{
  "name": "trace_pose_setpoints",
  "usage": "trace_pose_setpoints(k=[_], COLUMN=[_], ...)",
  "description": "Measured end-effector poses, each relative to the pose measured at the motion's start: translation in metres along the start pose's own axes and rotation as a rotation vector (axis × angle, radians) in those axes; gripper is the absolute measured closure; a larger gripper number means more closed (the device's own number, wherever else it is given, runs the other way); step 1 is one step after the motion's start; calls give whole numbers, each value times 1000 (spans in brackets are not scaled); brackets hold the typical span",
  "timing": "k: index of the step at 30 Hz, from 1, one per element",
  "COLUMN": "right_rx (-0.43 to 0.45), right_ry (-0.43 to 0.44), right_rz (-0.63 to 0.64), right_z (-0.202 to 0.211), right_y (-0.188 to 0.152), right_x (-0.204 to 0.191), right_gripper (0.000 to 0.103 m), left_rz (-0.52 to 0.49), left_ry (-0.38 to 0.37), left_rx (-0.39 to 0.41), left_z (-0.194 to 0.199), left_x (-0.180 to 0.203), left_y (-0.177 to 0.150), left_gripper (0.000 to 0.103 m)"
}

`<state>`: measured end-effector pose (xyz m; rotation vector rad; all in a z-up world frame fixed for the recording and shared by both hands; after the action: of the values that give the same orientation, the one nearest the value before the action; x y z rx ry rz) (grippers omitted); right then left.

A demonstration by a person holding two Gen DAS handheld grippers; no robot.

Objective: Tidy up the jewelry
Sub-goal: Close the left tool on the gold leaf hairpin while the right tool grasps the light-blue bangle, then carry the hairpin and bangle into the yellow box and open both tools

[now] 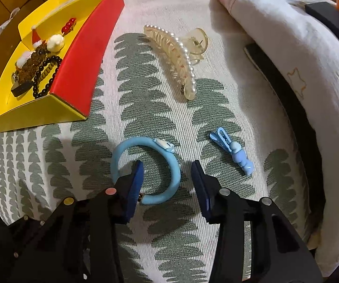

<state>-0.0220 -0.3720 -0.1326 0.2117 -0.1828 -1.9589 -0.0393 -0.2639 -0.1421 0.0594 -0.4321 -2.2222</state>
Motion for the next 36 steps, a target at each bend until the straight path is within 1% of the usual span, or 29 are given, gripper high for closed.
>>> trace_pose_setpoints(k=[2,4,5,6,12,15,22,24,25,29,36], right_rx=[1,10,10,7,1,0,2,13,19,34,65], right_ry=[0,0,7,15,17,33,70,75,85,106,141], right_rz=[-1,-6,-14,-18,-28,-42,-48,-48,-53,-74,-105], right_z=[-3,-2,-1,-1,-5,-6,-3,1,4,17,35], right_y=[2,2,3,3,5,5,3,2,1,-7,-4], right_x=[1,3,3,3,10,11,6,7,7,7,6], right_gripper=[59,69,78,82,89,93,93,93,93,93,94], left_rz=[3,12,14,16,21,28,43,51,55,62,82], left_ry=[-7,-17,-21,-23,-31,-41,-63,-66,-70,-72,-89], left_rx=[-2,-5,-6,-6,-3,-2,12,18,21,33,46], left_z=[1,0,0,-1,-2,2,10,16,18,28,39], left_x=[0,2,3,3,3,1,-7,-11,-12,-19,-29], left_y=[0,2,3,3,6,4,5,4,4,4,3], left_gripper=[82,82,82,82,82,82,82,82,85,85,85])
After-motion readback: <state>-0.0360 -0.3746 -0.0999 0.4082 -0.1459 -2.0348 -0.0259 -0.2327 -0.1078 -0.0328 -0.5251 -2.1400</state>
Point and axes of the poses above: each gripper's, at about its wrist camera, not at the fingertips, and z roughly against the way its jaws point, x to its right, y to its top, the point moved 9 cm from there along -z, roughly the way its jaws point, and after that the axes turned 4 degrees about -z, right-handed, at the moved point
